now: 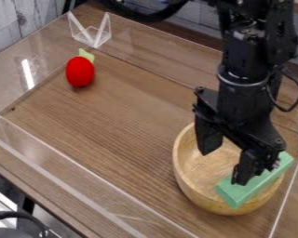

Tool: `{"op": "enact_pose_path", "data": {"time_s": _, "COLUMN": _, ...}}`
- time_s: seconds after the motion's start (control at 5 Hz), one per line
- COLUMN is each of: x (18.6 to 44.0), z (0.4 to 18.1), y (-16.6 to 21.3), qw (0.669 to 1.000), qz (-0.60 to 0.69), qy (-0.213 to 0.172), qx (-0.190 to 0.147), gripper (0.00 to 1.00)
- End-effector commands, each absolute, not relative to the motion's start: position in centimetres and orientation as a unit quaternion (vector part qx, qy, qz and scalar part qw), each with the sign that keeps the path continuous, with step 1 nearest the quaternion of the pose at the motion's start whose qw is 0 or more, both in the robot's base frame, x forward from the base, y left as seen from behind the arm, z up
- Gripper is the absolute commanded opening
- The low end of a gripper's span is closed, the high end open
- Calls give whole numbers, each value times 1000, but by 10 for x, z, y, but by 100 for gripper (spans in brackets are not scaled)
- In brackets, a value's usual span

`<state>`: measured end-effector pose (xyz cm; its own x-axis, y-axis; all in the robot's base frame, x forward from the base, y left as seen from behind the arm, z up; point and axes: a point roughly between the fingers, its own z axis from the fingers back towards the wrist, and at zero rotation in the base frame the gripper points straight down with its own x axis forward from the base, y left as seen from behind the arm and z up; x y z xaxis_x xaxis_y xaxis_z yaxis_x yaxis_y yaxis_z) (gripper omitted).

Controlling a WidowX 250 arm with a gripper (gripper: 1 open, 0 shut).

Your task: Put the green block in the brown bowl

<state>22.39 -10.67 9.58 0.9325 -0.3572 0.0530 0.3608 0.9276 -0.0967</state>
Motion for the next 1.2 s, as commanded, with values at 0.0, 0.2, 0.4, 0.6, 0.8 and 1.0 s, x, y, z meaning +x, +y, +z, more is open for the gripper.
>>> {"op": "enact_pose_path", "data": {"time_s": 0.0, "x": 238, "z": 127, "y": -108, "qw": 980, "qz": -182, "qy": -56, "qx": -55, "gripper": 100}}
{"op": "enact_pose_path", "data": {"time_s": 0.2, "x": 252, "z": 152, "y": -96, "qw": 984, "qz": -154, "qy": -82, "qx": -39, "gripper": 100}}
{"op": "enact_pose_path", "data": {"time_s": 0.4, "x": 270, "z": 174, "y": -73, "qw": 984, "qz": -133, "qy": -116, "qx": -14, "gripper": 100}}
{"op": "enact_pose_path", "data": {"time_s": 0.6, "x": 290, "z": 181, "y": -44, "qw": 984, "qz": -110, "qy": -136, "qx": 15, "gripper": 100}}
{"op": "enact_pose_path", "data": {"time_s": 0.8, "x": 297, "z": 173, "y": -15, "qw": 984, "qz": -84, "qy": -158, "qx": 18, "gripper": 100}}
{"op": "enact_pose_path", "data": {"time_s": 1.0, "x": 296, "z": 159, "y": -8, "qw": 981, "qz": -91, "qy": -170, "qx": 14, "gripper": 100}}
